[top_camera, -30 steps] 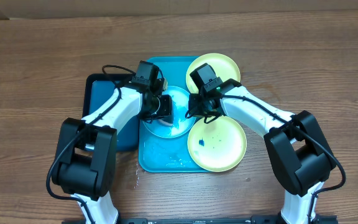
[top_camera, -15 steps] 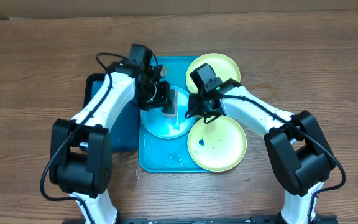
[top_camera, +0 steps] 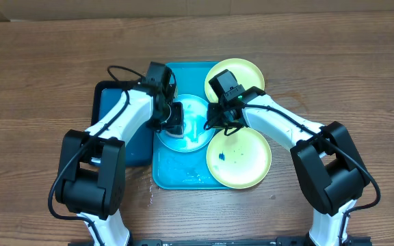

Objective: Clean dirty plates on tray and stack at the side
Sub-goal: 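Keep rubbing the sponge around the white plate with the left gripper, then carry the sponge left and drop it into the black tray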

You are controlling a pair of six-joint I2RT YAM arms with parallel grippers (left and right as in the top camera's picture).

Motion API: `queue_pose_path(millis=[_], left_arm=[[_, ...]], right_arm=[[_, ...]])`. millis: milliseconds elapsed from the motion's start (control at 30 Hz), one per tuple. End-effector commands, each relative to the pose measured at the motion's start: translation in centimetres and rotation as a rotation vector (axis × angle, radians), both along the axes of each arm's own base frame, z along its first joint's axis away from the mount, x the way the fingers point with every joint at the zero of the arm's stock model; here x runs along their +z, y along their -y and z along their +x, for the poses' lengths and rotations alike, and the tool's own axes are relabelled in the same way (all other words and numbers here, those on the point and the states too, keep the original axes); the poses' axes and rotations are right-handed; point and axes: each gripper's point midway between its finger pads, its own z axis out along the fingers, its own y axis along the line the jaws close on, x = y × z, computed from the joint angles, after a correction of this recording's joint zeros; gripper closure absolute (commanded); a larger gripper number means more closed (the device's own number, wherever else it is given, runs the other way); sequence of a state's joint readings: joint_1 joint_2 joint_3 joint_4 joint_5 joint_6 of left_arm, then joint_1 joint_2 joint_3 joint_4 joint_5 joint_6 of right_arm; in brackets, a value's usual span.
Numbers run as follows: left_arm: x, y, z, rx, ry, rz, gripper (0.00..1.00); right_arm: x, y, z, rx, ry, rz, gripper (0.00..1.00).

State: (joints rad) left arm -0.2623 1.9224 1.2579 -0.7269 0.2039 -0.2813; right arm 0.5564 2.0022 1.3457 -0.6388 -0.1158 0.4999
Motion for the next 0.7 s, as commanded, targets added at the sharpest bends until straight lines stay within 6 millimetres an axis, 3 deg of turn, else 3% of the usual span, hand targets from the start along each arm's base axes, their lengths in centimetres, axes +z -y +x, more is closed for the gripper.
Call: queue_pose_path(millis=[0, 67, 167, 267, 367, 500, 667], left_arm=[[-1.5, -0.6, -1.2, 0.010, -0.020, 0.031, 0.96], [-2.1, -0.2, -1.7, 0.011, -0.042, 0.006, 0.96], [-1.4, 2.3, -2.4, -0.048, -0.067, -0.142, 0.96], [0.7, 5.6, -2.4, -0.157, -0.047, -0.359, 0.96], [3.3, 6.9, -1.4, -0.176, -0.021, -0.504, 0.96], [6.7, 6.1, 0.5, -0.154, 0.029, -0.568, 0.96], [9.7, 1.9, 2.0, -0.095, 0.078, -0.485, 0.96]], right_arm=[[0.4, -0.6, 0.3, 0.007, 0.010, 0.021, 0.96], [0.4, -0.6, 0.3, 0.007, 0.010, 0.021, 0.96], [0.4, -0.6, 0.3, 0.007, 0.010, 0.021, 0.96], [0.4, -0.6, 0.3, 0.007, 0.010, 0.021, 0.96], [0.4, -0.6, 0.3, 0.007, 0.010, 0.021, 0.96], [0.4, -0.6, 0.3, 0.007, 0.009, 0.019, 0.96], [0.4, -0.6, 0.2, 0.008, 0.007, 0.018, 0.96]])
